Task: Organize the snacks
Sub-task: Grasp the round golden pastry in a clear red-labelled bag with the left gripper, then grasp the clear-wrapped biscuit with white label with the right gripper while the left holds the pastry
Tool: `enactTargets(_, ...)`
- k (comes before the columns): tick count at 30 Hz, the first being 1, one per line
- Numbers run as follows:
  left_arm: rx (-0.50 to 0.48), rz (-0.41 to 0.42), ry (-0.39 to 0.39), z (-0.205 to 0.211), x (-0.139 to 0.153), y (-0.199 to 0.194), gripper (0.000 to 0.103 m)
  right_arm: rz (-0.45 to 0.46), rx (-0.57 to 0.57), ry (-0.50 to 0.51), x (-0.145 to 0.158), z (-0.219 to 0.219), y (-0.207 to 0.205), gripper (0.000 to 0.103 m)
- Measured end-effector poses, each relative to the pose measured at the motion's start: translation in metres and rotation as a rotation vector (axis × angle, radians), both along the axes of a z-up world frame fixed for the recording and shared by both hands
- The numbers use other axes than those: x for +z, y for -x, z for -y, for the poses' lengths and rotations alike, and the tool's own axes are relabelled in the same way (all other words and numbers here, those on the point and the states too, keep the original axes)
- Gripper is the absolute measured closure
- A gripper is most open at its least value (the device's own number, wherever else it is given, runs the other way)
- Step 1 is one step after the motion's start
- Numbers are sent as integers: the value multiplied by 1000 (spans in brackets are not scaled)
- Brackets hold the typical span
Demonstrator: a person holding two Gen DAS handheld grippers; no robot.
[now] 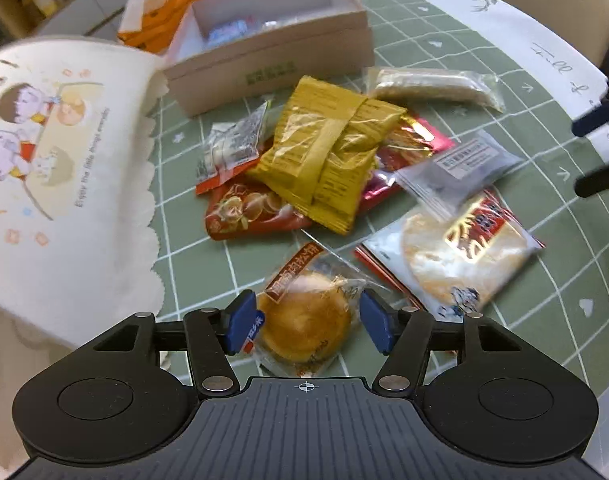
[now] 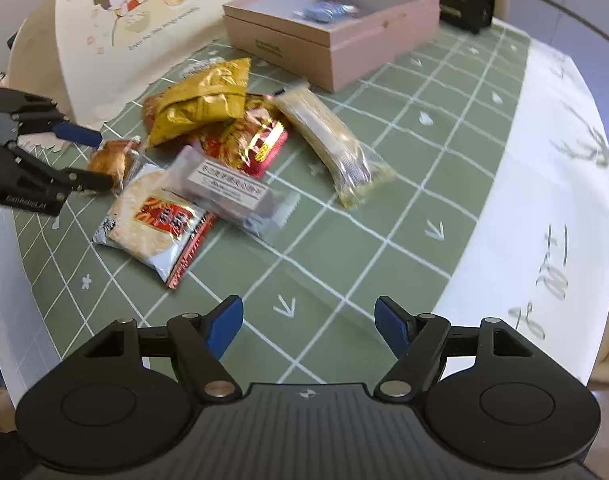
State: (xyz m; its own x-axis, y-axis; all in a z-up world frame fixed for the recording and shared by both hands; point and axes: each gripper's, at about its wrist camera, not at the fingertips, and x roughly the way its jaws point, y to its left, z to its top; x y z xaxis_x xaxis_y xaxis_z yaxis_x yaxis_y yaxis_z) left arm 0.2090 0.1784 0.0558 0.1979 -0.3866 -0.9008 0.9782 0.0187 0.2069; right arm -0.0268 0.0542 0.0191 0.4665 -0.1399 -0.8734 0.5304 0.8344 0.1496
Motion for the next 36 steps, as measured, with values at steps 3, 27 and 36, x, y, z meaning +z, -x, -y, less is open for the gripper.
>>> enactTargets(3,68,-84,-8,12,-2,-21,35,-6,-1,12,-1,-4,3,29)
enactTargets(27,389,-380,123,-33,-10,9,40,18,175,41,6,-2,-133,37)
enactTargets(36,442,-390,180,-38,-10,36,41,21,1,-16,13,9,-90,81)
